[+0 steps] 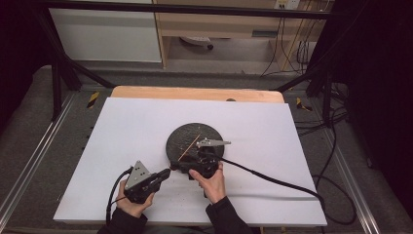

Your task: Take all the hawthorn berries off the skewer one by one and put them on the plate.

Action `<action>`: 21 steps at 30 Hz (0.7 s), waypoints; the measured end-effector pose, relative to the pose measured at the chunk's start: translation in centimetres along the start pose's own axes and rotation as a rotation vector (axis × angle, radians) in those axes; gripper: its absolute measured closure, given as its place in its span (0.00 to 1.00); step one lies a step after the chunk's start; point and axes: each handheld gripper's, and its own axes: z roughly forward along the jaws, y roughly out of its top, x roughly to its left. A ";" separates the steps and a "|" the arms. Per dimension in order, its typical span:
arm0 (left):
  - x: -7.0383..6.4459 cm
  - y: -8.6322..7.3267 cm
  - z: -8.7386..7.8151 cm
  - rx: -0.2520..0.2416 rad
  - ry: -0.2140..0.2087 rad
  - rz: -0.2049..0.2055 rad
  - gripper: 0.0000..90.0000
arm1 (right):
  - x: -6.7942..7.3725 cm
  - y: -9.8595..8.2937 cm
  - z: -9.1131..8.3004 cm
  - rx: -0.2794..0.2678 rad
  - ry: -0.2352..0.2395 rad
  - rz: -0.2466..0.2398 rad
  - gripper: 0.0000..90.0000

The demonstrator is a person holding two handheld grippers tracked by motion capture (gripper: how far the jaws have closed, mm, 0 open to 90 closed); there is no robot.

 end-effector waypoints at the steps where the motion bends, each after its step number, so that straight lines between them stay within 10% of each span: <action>1: 0.0 0.0 0.0 0.001 0.000 0.001 0.98 | 0.0 0.0 0.0 0.003 0.009 0.007 0.54; 21: -0.1 0.2 -0.2 -0.024 0.002 0.005 0.98 | -0.1 1.1 -0.7 0.016 0.078 0.074 0.80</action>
